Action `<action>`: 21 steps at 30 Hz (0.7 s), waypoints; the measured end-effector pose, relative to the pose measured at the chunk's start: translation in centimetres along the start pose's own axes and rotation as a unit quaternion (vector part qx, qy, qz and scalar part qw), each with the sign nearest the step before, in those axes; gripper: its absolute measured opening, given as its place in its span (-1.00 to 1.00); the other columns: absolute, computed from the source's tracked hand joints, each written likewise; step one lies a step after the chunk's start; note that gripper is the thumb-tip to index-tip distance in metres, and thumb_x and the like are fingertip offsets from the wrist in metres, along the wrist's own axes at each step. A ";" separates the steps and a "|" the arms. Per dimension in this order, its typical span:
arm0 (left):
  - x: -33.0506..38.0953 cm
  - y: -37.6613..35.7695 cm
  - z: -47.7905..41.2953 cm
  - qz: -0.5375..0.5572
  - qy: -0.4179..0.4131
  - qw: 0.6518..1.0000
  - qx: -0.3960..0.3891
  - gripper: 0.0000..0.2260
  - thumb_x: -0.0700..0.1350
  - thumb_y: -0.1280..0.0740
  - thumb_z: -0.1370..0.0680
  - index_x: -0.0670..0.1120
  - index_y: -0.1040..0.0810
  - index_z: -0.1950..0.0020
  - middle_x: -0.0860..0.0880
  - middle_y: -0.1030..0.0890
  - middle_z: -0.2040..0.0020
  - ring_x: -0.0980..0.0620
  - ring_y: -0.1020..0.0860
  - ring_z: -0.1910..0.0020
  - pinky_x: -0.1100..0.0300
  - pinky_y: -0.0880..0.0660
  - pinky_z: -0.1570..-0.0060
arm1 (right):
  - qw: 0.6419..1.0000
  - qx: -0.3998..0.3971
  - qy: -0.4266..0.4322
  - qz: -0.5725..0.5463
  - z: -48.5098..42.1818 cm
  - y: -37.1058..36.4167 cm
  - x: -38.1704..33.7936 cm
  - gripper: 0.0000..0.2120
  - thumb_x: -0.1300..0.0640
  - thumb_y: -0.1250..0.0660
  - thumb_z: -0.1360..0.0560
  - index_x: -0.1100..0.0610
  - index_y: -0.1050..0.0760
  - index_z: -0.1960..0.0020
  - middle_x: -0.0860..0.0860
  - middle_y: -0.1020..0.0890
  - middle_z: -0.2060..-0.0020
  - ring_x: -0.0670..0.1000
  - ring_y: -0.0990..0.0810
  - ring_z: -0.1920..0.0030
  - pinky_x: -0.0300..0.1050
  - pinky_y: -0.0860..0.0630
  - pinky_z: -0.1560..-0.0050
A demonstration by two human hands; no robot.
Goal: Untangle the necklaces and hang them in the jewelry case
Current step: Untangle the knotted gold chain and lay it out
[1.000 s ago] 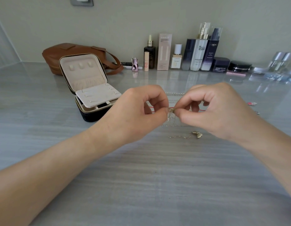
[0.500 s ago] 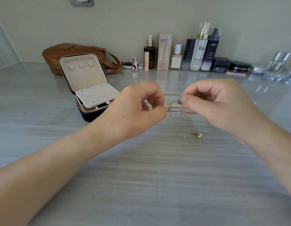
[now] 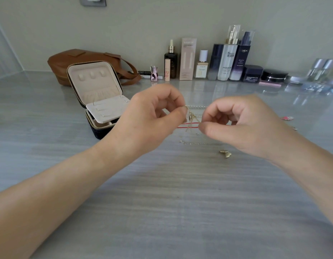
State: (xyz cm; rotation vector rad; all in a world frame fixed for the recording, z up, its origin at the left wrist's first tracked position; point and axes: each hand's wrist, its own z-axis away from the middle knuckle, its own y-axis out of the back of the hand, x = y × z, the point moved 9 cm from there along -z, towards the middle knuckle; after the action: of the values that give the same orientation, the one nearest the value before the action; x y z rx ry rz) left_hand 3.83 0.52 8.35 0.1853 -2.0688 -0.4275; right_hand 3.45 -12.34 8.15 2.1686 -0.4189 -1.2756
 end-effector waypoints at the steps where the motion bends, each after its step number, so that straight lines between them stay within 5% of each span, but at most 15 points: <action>1: 0.1 0.0 0.0 0.006 0.000 1.000 0.000 -0.83 -0.25 -0.34 -0.50 -0.02 -0.47 0.24 0.06 -0.60 0.36 0.05 -0.43 0.46 0.41 -0.30 0.50 | 1.000 -0.001 -0.001 0.003 0.0 0.0 0.0 -0.93 0.14 -0.40 -0.30 0.08 -0.57 0.35 -0.06 -0.58 0.45 -0.14 -0.44 0.43 -0.37 -0.36 0.39; 8: 0.1 -0.7 0.1 0.040 0.012 0.999 -0.021 -0.84 -0.27 -0.30 -0.52 -0.06 -0.44 0.23 0.10 -0.61 0.44 0.20 -0.43 0.53 0.46 -0.30 0.52 | 0.999 0.023 0.009 -0.045 0.0 0.2 -0.2 -0.90 -0.01 -0.46 -0.28 -0.01 -0.60 0.25 -0.05 -0.55 0.44 -0.11 -0.44 0.42 -0.24 -0.40 0.36; 11: 0.2 -1.1 0.4 0.037 0.011 0.999 -0.038 -0.85 -0.26 -0.29 -0.52 -0.07 -0.44 0.21 0.12 -0.60 0.47 0.23 -0.45 0.53 0.48 -0.30 0.51 | 0.998 0.030 0.038 -0.032 0.0 0.1 -0.7 -0.93 0.02 -0.48 -0.31 -0.07 -0.60 0.24 -0.06 -0.58 0.42 -0.03 -0.43 0.42 -0.34 -0.34 0.43; 21: -0.5 -1.0 0.2 -0.021 0.005 0.999 -0.031 -0.93 -0.08 -0.33 -0.37 0.08 -0.48 0.28 0.02 -0.62 0.28 0.06 -0.44 0.46 0.23 -0.42 0.43 | 0.998 0.043 0.016 -0.033 -0.1 0.6 -0.2 -0.88 0.13 -0.43 -0.37 -0.02 -0.56 0.32 -0.09 -0.56 0.47 -0.18 -0.45 0.43 -0.37 -0.39 0.35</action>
State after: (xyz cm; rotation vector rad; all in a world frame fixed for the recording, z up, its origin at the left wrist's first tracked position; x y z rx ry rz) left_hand 3.85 -0.15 7.48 0.1944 -2.0427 -0.5147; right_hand 3.45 -12.64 8.73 2.2888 -0.3988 -1.2764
